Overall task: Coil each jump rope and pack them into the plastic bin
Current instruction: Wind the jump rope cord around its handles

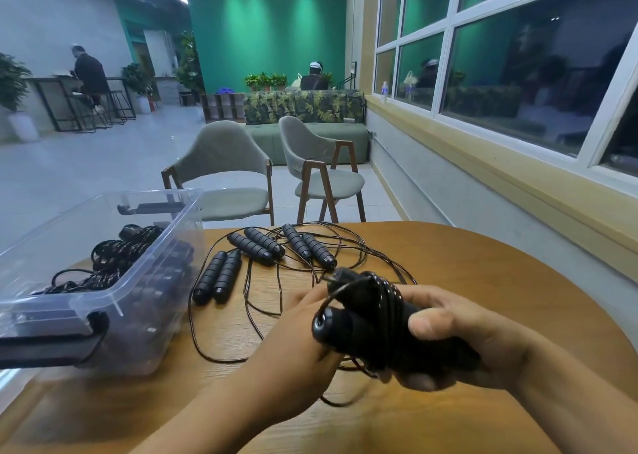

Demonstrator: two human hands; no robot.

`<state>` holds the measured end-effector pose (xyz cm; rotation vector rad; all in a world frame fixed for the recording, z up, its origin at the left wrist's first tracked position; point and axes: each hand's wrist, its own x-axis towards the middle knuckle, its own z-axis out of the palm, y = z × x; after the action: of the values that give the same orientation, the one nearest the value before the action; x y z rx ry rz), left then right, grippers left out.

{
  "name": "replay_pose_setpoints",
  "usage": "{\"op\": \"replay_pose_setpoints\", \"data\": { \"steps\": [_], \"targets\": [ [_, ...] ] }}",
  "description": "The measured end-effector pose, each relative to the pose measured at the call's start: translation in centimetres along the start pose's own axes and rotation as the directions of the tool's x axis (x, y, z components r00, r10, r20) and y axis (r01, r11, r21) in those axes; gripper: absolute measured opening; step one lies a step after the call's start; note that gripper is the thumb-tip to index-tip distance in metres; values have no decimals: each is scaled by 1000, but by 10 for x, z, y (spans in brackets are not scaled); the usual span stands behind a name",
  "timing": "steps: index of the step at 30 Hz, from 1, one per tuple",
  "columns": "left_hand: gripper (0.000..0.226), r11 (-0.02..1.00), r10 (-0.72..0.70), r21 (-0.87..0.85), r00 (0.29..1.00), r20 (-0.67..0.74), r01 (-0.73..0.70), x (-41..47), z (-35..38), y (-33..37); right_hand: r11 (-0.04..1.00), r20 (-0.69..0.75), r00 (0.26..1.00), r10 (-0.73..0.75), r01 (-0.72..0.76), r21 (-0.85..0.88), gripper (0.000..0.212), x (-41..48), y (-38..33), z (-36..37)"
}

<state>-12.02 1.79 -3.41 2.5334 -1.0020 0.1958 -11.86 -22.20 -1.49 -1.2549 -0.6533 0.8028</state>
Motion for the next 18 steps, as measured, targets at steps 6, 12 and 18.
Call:
{"op": "replay_pose_setpoints", "data": {
  "steps": [6, 12, 18],
  "targets": [
    [26, 992, -43, -125, 995, -88, 31, 0, 6, -1, 991, -120, 987, -110, 118, 59, 53, 1, 0, 5],
    [17, 997, -51, -57, 994, -99, 45, -1, 8, -3, 989, -283, 950, -132, 146, 30, 53, 1, -7, 9],
    [15, 999, -21, 30, 989, -146, 26, 0, 12, -3, 991, -438, 889, -133, 122, -54, 64, -3, -14, 6]
  ]
}}
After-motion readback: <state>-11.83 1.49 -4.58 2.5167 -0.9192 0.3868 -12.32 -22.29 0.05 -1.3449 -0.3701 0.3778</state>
